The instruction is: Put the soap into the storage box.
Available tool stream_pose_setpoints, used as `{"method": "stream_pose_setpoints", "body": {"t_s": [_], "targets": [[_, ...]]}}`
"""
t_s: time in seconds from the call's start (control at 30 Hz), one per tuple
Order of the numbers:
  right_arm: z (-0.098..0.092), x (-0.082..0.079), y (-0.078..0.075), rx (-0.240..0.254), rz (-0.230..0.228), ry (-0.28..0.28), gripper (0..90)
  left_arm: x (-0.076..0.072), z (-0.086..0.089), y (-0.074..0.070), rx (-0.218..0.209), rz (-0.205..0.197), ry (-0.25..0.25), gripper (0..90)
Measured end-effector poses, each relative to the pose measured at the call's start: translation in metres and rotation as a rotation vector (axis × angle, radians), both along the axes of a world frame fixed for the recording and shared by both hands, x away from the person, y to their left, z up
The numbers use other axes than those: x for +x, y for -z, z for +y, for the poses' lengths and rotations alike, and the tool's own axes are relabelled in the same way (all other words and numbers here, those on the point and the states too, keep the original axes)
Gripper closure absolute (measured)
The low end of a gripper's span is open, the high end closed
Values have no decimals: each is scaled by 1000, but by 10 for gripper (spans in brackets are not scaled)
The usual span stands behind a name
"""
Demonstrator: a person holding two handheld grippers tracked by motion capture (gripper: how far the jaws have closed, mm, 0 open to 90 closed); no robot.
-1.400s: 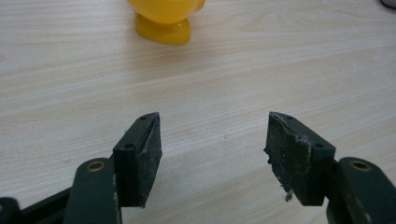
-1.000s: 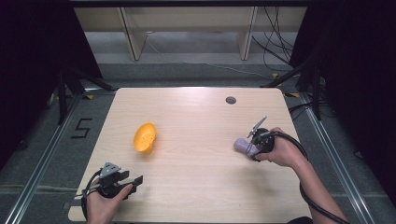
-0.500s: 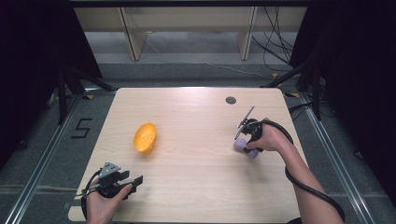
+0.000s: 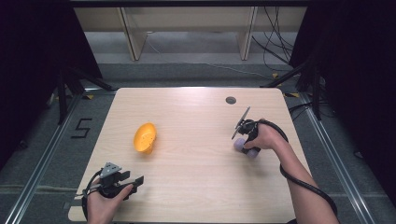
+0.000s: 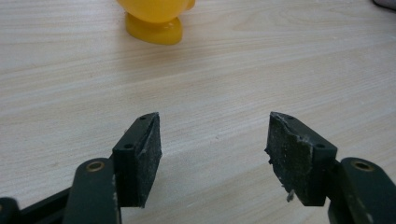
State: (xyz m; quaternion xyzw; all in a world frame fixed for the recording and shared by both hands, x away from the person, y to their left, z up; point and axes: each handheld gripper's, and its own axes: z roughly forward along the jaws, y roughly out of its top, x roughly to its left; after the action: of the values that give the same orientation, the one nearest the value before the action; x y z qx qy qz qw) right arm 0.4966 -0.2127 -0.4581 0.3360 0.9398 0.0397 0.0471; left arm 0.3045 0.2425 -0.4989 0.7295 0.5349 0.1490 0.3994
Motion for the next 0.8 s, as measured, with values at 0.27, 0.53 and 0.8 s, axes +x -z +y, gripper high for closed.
{"method": "stream_pose_setpoints", "body": {"t_s": [0.27, 0.53, 0.8], "targets": [[4, 2, 4, -15, 18, 6, 466, 0, -1, 1, -12, -3, -7, 348], [4, 4, 7, -21, 27, -7, 487, 0, -1, 1, -8, 7, 2, 353], [9, 4, 9, -28, 41, -1, 493, 0, -1, 1, -18, -2, -3, 361]]}}
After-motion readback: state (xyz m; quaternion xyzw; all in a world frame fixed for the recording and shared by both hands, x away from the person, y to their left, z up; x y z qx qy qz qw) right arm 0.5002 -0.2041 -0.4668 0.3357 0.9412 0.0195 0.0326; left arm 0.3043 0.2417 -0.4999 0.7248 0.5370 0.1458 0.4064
